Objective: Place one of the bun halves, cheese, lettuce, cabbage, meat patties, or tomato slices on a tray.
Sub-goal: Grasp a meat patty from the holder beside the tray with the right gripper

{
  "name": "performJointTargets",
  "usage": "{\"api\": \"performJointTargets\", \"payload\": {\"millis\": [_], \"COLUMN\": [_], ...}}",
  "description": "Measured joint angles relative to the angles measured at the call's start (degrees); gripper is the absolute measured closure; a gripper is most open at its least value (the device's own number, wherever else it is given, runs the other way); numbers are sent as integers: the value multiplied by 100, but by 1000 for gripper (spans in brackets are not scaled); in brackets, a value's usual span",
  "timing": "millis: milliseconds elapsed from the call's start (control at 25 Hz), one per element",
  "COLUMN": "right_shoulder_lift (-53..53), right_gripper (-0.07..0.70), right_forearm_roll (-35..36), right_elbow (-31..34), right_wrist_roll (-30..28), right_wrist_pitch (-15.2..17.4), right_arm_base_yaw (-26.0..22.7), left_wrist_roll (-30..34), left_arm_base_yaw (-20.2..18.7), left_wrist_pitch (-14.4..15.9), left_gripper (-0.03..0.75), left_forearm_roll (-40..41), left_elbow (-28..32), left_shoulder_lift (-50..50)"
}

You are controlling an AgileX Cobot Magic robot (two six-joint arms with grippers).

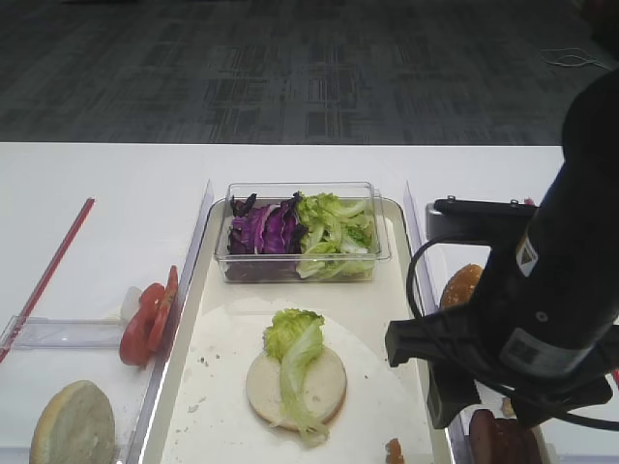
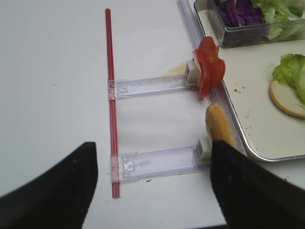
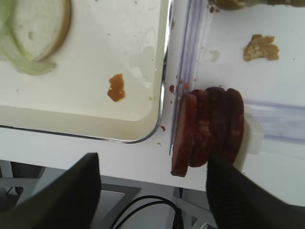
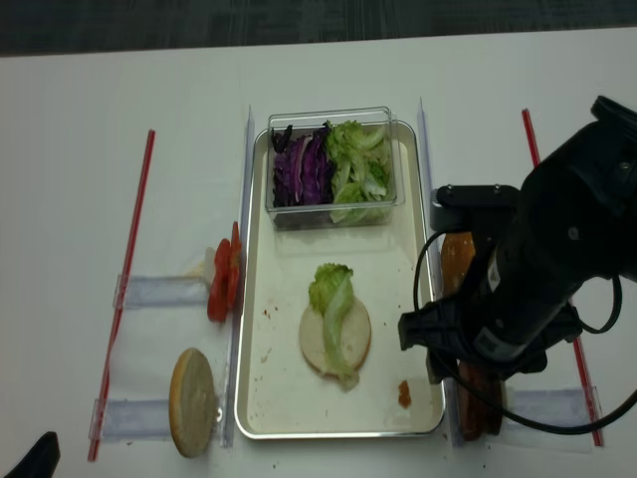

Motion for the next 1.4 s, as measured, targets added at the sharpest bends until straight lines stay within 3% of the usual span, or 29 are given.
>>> {"api": "performJointTargets", "payload": {"millis": [1400], "right_shoulder_lift": [1052], "right_gripper": [140], "right_forearm_roll": [336], "right_elbow": [-36], "right_wrist_roll": [-107], "right_wrist_pitch": [-354], "right_arm_base_yaw": [-1], "left_wrist_roll": [0], "left_arm_base_yaw": [0], "left_wrist_pitch": [0], "left_gripper": [242], "left_forearm_roll": [0], "left_elbow": [0], "left_shoulder_lift": [0]}}
